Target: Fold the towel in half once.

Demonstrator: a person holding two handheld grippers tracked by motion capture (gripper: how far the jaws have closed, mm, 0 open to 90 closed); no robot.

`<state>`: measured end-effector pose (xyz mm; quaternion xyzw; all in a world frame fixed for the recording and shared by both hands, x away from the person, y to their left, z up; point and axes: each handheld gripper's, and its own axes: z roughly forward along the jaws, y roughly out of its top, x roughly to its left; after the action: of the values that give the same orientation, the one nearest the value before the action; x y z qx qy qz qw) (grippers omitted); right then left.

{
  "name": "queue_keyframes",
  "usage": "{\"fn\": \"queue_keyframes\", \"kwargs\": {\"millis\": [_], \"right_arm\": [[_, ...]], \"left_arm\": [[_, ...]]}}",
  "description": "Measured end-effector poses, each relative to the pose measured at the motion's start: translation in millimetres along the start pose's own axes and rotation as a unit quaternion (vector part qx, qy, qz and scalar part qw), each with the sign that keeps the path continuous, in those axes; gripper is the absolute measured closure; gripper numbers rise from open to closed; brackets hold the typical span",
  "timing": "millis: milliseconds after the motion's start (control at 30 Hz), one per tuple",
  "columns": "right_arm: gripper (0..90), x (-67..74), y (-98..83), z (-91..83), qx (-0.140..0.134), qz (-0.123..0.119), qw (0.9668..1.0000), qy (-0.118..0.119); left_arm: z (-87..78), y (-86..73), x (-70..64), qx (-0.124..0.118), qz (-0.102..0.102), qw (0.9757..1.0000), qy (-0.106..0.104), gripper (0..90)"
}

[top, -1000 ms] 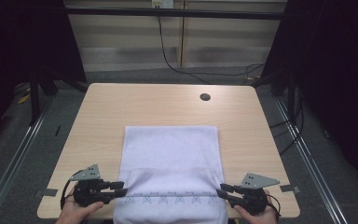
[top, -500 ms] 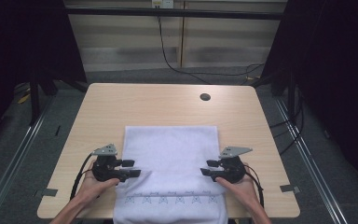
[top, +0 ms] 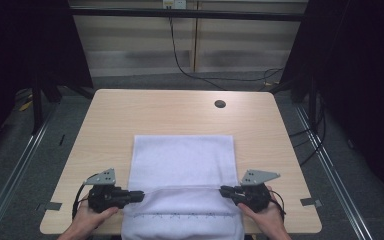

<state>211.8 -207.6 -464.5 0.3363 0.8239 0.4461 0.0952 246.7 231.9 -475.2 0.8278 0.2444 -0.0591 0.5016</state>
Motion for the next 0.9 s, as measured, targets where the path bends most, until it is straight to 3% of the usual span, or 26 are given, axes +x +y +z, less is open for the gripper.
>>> {"fn": "queue_keyframes", "kwargs": {"millis": [200, 267, 333, 367, 433, 533, 600, 700, 800, 900], "right_arm": [[77.0, 35.7, -24.7, -32.9, -0.018, 0.0, 0.9996, 0.023], [73.3, 44.6, -31.9, -42.2, -0.024, 0.002, 0.9994, 0.023], [72.7, 46.8, -32.7, -47.3, -0.031, 0.005, 0.9993, 0.02], [72.6, 45.5, -31.8, -48.4, -0.035, 0.005, 0.9991, 0.023], [71.8, 38.1, -27.0, -46.8, -0.042, 0.009, 0.999, 0.016], [71.6, 27.7, -18.9, -38.0, -0.041, 0.012, 0.999, 0.015], [70.8, 16.8, -13.9, -25.9, -0.031, 0.007, 0.9995, 0.007], [68.8, -6.1, -5.3, -4.0, -0.024, 0.016, 0.9996, -0.004], [66.6, -25.1, 5.2, 16.0, -0.007, 0.021, 0.9997, -0.01], [62.8, -40.4, 16.0, 33.9, 0.007, 0.023, 0.9995, -0.021]], "left_arm": [[-14.3, -21.2, -29.2, 0.001, 0.001, 0.9994, -0.034, 82.9], [-17.9, -22.3, -31.1, 0.0, 0.005, 0.9993, -0.037, 78.8], [-19.8, -20.1, -27.3, -0.009, -0.003, 0.9991, -0.042, 76.9], [-20.4, -17.2, -23.1, -0.02, -0.004, 0.9992, -0.034, 76.4], [-20.5, -11.2, -13.5, -0.034, -0.017, 0.9987, -0.035, 72.1], [-16.1, 0.5, 5.5, -0.048, -0.028, 0.9985, -0.004, 69.5], [-6.9, 9.1, 20.9, -0.032, -0.026, 0.9988, 0.028, 67.7], [6.2, 20.4, 38.0, -0.013, -0.026, 0.9982, 0.053, 65.8], [21.4, 31.1, 56.6, 0.003, -0.027, 0.9967, 0.076, 64.6], [35.7, 35.3, 76.4, 0.013, -0.046, 0.9949, 0.089, 64.1]]}}
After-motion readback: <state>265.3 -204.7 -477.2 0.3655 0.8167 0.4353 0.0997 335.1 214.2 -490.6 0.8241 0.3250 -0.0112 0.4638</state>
